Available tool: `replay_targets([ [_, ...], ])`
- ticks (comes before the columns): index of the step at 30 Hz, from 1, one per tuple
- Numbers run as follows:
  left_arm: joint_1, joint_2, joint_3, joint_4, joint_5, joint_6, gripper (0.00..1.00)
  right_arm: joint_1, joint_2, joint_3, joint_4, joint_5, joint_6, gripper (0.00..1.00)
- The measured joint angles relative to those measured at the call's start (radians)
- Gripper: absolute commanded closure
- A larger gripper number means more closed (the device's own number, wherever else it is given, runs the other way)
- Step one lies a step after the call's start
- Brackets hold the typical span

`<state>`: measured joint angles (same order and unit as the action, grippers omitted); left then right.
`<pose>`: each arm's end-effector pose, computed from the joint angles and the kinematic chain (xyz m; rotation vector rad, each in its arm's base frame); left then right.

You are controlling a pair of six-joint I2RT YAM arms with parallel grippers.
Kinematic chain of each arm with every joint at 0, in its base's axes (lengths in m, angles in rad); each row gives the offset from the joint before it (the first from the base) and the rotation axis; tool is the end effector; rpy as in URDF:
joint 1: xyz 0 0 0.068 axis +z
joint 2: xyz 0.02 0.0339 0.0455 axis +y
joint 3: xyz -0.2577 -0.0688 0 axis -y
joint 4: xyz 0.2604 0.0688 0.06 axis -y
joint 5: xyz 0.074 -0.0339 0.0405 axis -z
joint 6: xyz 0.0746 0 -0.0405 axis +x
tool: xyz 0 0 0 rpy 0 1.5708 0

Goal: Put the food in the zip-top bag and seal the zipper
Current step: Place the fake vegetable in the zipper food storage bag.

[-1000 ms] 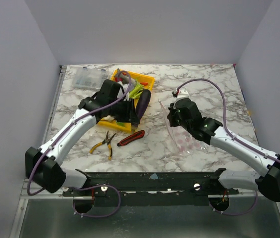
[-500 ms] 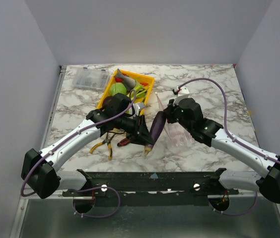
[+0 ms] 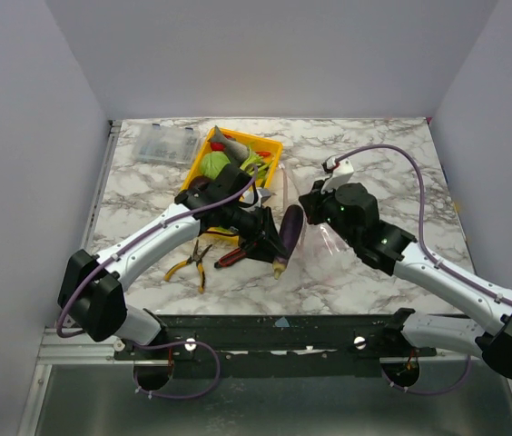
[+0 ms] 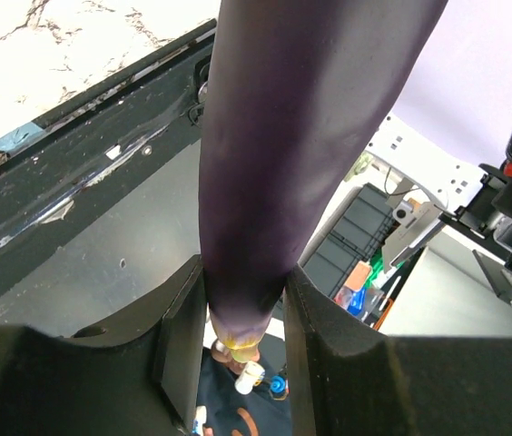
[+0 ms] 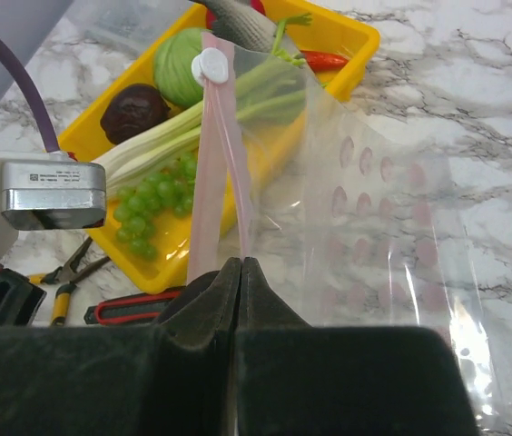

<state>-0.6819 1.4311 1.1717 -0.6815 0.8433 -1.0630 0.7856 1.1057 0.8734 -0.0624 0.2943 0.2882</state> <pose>0.2164 -0.2475 0.2600 0.1166 -2.5647 1.3665 0.2350 0.2045 0.3000 -0.2608 1.8608 0.4705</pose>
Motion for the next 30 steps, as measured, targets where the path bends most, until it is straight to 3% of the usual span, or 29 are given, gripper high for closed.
replay_targets([
  [10,0.000,0.040,0.073,-0.019,-0.025,-0.023,1.00,0.020,-0.003,0.000,0.016,-0.012,0.020,0.99],
  [19,0.011,0.079,0.141,-0.042,-0.135,-0.058,1.00,0.043,-0.026,0.009,-0.029,-0.020,0.215,0.99],
  [30,0.014,0.019,0.098,0.110,-0.319,-0.127,1.00,0.049,-0.034,0.065,-0.143,-0.050,0.441,0.99],
])
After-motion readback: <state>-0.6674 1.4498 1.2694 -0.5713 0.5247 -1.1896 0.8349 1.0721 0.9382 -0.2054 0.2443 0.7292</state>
